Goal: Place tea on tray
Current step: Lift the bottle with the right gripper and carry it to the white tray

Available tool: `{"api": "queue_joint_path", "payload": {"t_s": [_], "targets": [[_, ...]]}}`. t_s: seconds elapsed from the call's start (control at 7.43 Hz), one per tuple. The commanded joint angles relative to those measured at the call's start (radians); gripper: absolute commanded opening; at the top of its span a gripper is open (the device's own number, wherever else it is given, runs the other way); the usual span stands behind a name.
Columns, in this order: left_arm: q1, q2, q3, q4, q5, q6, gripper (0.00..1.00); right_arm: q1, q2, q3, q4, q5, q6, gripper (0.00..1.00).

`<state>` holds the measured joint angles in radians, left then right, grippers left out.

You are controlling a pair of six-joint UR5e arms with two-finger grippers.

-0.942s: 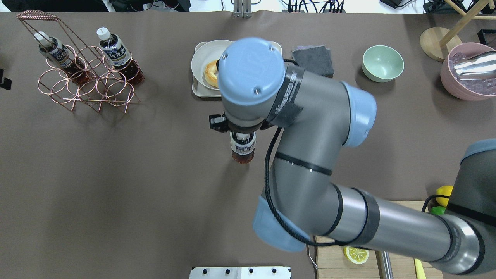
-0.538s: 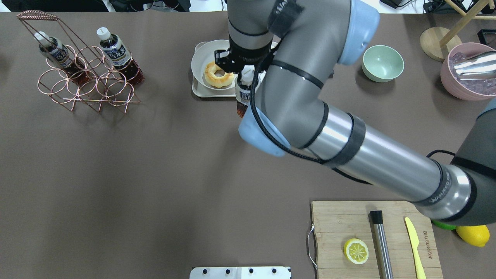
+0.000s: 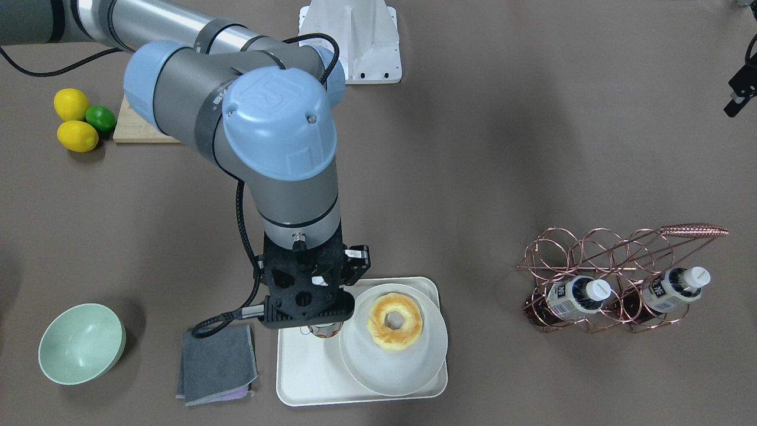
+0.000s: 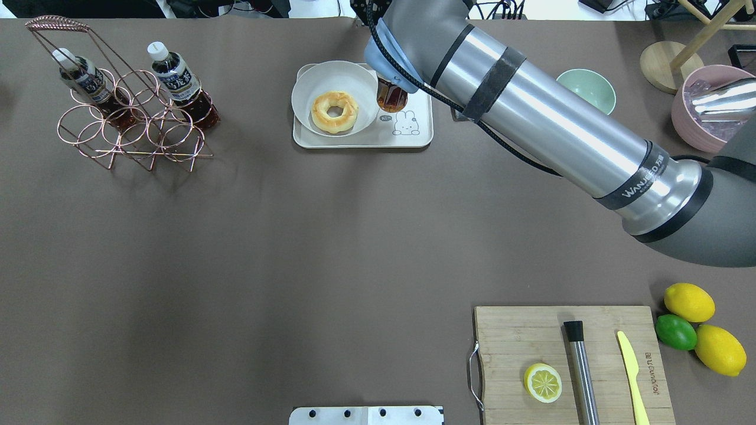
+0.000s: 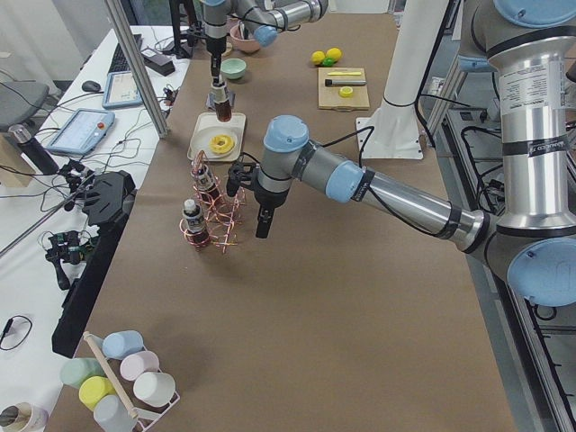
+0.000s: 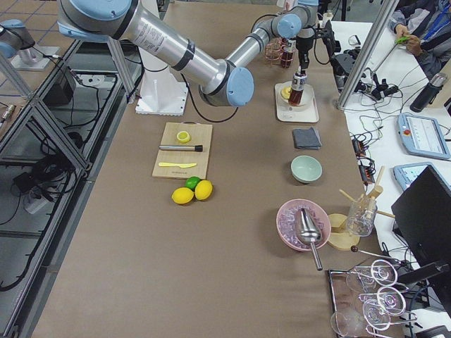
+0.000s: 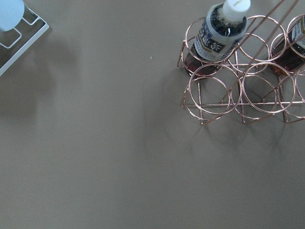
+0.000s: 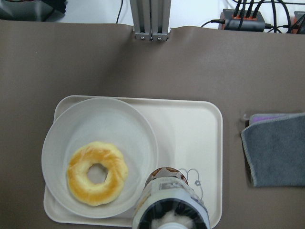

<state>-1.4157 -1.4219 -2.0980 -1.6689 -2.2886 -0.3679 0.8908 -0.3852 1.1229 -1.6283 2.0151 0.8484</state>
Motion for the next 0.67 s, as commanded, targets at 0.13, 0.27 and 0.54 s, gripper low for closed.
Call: {"api": "queue_joint_path", "payload": {"t_s": [0.13,0.27,0.54], "targets": [[-0.002,-0.003,0.006,0.0,0.0,0.0,0.96,0.019,0.025,-0.156,0.12,0.005,-0.054,0.0],[-0.002,-0.002,0.004,-0.002,0.0,0.0,0.96,0.016,0.025,-0.172,0.126,0.007,-0.055,0.0],[-0.002,-0.002,0.001,0.0,0.0,-0.002,0.96,0.016,0.026,-0.17,0.125,0.007,-0.052,0.0]]}}
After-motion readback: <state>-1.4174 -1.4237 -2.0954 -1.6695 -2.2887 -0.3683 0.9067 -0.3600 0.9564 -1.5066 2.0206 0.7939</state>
